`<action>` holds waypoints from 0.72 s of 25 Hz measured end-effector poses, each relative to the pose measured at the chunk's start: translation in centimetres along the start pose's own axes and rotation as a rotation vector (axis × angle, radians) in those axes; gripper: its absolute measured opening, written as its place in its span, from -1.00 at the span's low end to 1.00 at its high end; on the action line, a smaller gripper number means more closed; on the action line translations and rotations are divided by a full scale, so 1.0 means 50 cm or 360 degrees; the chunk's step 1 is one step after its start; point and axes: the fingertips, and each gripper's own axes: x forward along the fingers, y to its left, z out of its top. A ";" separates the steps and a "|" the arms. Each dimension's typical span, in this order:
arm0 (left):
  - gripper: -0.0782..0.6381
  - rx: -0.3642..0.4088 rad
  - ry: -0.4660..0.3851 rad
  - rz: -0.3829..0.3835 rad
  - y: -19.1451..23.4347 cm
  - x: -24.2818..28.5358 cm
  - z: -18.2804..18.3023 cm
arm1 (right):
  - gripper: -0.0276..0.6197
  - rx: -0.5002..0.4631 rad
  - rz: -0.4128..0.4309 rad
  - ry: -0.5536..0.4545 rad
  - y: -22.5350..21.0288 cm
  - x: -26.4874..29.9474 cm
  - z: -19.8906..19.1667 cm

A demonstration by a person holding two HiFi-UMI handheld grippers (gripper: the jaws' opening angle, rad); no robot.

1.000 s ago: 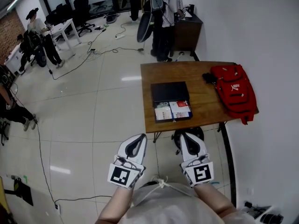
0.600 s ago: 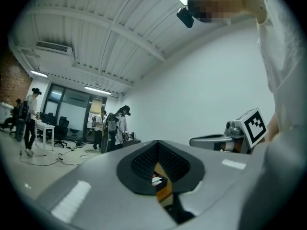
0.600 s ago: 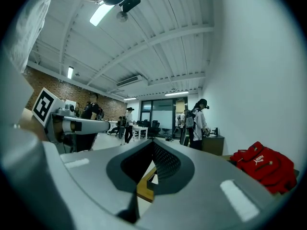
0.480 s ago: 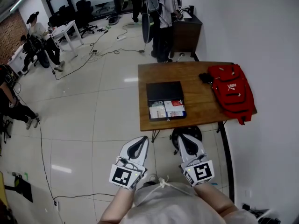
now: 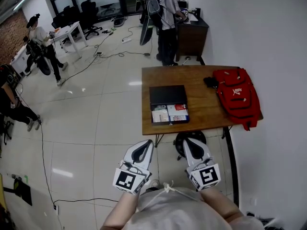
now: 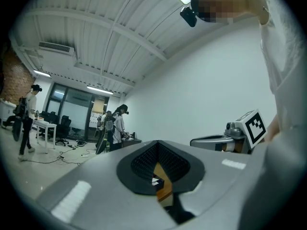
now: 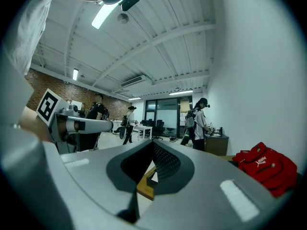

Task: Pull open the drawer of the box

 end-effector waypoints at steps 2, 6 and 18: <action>-0.77 0.0003 -0.0001 0.0002 -0.001 0.003 0.001 | -0.89 0.0013 -0.0001 -0.0004 -0.006 0.001 0.000; -0.77 0.0009 0.0011 -0.0005 -0.004 0.009 -0.003 | -0.89 0.0023 -0.0003 0.0016 -0.013 0.002 -0.008; -0.77 0.0030 0.0051 -0.0018 -0.006 0.017 -0.011 | -0.89 0.0061 0.0016 0.0027 -0.004 0.008 -0.004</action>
